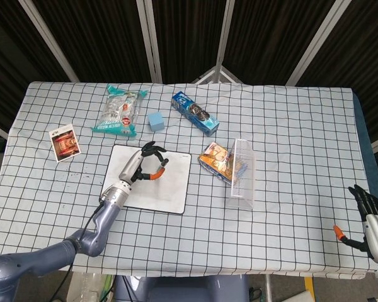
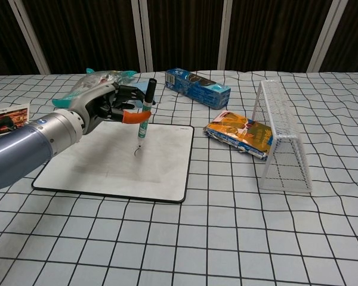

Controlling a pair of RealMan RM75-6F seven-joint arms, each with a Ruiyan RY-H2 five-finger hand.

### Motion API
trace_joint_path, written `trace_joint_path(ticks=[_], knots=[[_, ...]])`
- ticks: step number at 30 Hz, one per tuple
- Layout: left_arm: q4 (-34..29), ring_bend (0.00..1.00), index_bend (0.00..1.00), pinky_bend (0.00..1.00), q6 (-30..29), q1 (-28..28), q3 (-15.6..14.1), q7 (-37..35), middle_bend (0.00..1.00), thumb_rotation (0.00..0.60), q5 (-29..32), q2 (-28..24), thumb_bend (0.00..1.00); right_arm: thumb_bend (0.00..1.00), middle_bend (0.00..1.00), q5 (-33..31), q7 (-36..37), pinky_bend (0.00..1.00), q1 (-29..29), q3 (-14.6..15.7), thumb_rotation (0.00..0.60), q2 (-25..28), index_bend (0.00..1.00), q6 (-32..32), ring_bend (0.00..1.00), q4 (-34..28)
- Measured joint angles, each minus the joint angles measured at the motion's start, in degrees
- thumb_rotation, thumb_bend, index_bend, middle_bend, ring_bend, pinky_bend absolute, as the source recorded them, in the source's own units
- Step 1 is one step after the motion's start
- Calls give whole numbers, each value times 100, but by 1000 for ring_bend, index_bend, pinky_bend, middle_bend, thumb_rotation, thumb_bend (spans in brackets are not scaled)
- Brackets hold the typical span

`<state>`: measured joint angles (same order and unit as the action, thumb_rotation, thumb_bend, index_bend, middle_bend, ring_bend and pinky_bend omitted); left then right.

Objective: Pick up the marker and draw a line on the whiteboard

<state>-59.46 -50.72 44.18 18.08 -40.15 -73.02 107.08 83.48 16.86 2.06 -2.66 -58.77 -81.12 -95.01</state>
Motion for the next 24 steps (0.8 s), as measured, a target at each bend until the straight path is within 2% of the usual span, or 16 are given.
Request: trace_joint_path(ticks=[24], knots=[[400,49,789,87,3,30,-70,9,259,600,-30,125,586,299,0,-10,34,0,2,-8,600,25,0,11,0,-30]])
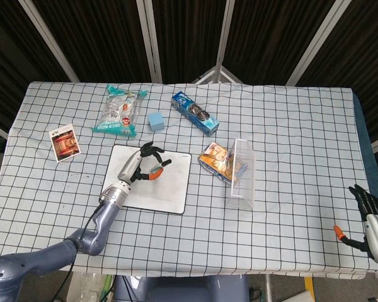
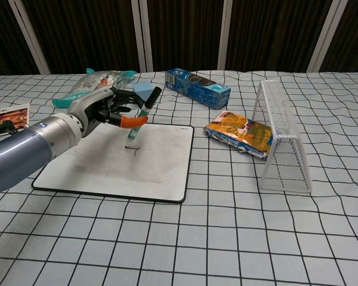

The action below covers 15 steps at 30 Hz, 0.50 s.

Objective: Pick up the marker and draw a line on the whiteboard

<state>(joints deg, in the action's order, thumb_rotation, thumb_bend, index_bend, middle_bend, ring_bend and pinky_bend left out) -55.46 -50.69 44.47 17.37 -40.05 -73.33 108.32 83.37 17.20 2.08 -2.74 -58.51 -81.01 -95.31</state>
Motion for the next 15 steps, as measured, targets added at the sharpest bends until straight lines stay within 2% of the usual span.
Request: trace_joint_path(ticks=[8,15], knots=[[190,50,789,87,-69,-10,44,-119,259,600,-14,-42,586,299,0,-6,-21,0,-9,3,600,-9,0,-9,0,-1],[-294,50,789,87,-407,-96,238,-423,259,600,-56,-292,586,299,0,8,-24,0,-19,9,600,-4,0,-24,0,-1]])
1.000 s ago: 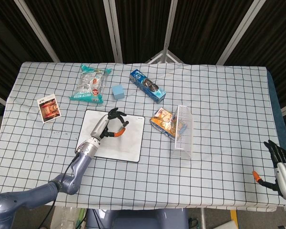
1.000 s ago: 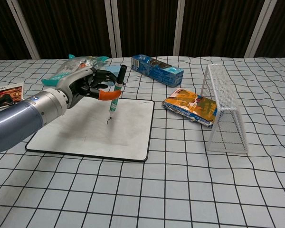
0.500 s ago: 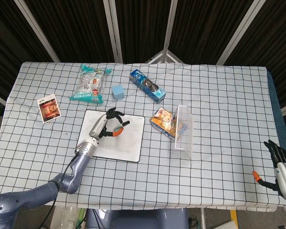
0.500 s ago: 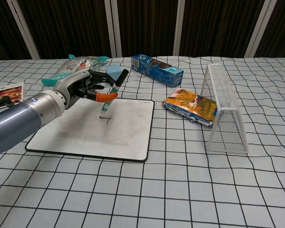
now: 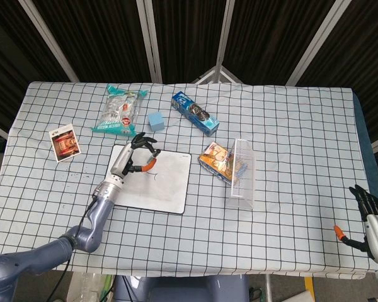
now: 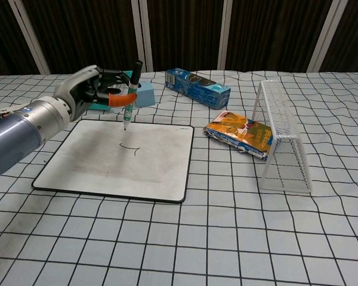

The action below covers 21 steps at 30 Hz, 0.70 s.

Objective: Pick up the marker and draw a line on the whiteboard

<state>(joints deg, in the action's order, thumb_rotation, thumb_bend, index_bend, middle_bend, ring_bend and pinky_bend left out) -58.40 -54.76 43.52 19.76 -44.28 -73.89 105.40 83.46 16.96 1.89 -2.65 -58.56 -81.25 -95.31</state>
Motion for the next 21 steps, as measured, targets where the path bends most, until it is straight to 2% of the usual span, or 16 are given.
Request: trace_joint_path(ticks=[5,9,16,21], knots=[[-633,50,789,87,-306,-143,54,-55,259,600,-145,-455,584,299,0,10,-12,0,0,3,600,-6,0,-4,0,2],[-911,50,789,87,-426,-271,5,206,259,600,-215,-841,583,299,0,7,-28,0,-1,1,600,-1,0,-6,0,-7],[-995,49,788,87,-511,-457,-246,1295,258,600,-260,-1246,570,299,0,-4,-62,0,12,-1,600,0,0,21,0,-24],[-963,50,782,86,-518,-597,-514,2469,256,600,-230,-1496,560,299,0,-20,-115,0,24,4,600,3,0,57,0,-48]])
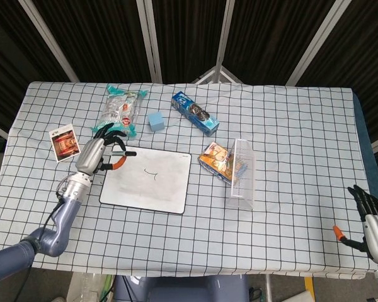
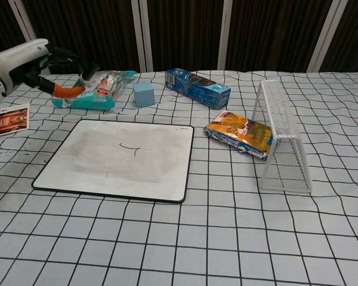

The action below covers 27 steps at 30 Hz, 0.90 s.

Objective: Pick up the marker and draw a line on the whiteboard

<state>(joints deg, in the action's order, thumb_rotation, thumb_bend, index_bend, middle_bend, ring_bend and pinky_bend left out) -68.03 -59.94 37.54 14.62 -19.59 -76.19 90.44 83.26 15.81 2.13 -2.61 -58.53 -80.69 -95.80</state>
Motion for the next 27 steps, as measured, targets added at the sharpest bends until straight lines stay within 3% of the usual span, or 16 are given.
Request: trace_joint_path(ticks=[10,18,20,22,24,27], knots=[[-63,41,697,40,248,-265,-539,2274,186,600,457,-351,492,299,0,-34,-74,0,8,0,600,14,0,28,0,-54],[-270,36,636,26,602,-329,-703,3261,149,600,1133,-455,462,300,0,-49,-84,0,16,-14,600,34,0,34,0,-82],[-274,18,556,13,605,-337,-705,3321,81,600,1193,-406,386,300,0,-48,-88,0,12,-8,600,36,0,32,0,-86],[-266,0,382,0,588,-348,-706,3366,9,600,1233,-348,232,299,0,-45,-92,0,9,-5,600,41,0,29,0,-88],[-290,0,231,0,603,-360,-711,3381,0,600,1276,-343,127,299,0,-46,-93,0,7,-1,600,46,0,32,0,-88],[-413,0,106,0,661,-382,-713,3387,0,600,1364,-407,80,299,0,-42,-88,0,5,2,600,51,0,33,0,-89]])
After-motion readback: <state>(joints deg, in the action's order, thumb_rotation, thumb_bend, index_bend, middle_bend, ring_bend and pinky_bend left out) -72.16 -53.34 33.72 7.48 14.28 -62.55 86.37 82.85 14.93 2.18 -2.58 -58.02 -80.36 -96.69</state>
